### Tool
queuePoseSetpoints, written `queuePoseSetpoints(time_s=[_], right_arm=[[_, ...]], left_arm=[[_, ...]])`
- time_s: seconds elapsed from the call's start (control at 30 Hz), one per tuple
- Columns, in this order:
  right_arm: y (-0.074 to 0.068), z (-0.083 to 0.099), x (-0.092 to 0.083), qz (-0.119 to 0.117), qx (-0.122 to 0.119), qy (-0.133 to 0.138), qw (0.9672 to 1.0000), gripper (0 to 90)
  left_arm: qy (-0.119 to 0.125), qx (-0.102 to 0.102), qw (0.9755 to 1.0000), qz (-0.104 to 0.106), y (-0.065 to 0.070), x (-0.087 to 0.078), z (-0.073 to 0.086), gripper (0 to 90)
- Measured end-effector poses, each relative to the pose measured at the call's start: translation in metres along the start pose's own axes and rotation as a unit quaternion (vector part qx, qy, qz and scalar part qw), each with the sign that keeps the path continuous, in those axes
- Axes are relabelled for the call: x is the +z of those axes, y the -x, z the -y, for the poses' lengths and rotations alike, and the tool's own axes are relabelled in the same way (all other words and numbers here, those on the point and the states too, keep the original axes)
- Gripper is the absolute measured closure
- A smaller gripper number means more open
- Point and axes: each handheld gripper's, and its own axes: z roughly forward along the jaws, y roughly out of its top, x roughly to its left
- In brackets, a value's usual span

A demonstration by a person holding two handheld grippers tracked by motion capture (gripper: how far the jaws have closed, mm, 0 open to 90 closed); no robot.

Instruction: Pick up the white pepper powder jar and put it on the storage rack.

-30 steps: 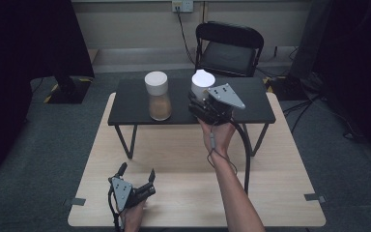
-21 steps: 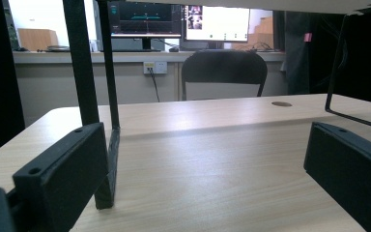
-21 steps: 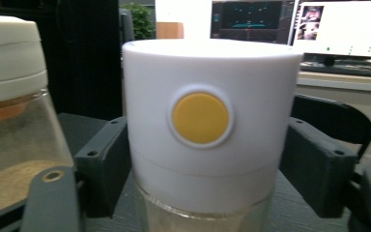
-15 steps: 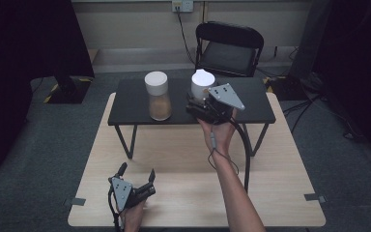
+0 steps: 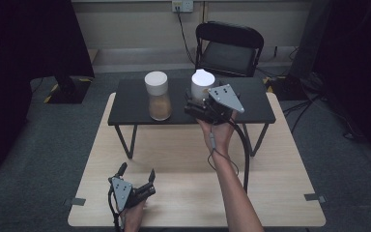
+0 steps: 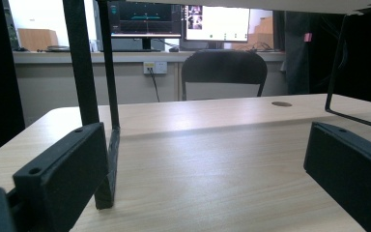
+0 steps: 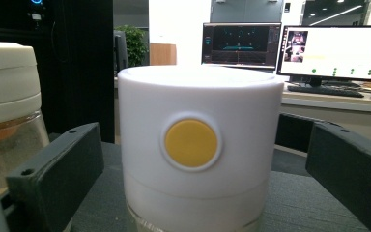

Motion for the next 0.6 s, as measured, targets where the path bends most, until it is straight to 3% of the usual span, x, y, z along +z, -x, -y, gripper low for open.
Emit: queuePoseSetpoints(time_s=[0.17, 0.6], right_arm=[[-0.001, 0.007, -0.008, 0.012, -0.002, 0.019, 0.9997, 0.0], [0.007, 0.014, -0.031, 0.004, 0.003, 0.038, 0.9993, 0.0]], left_arm=[[0.000, 0.000, 1.0000, 0.000, 0.000, 0.000, 0.000, 1.5], [0.000, 0.000, 1.0000, -0.002, 0.001, 0.000, 0.000, 1.5]])
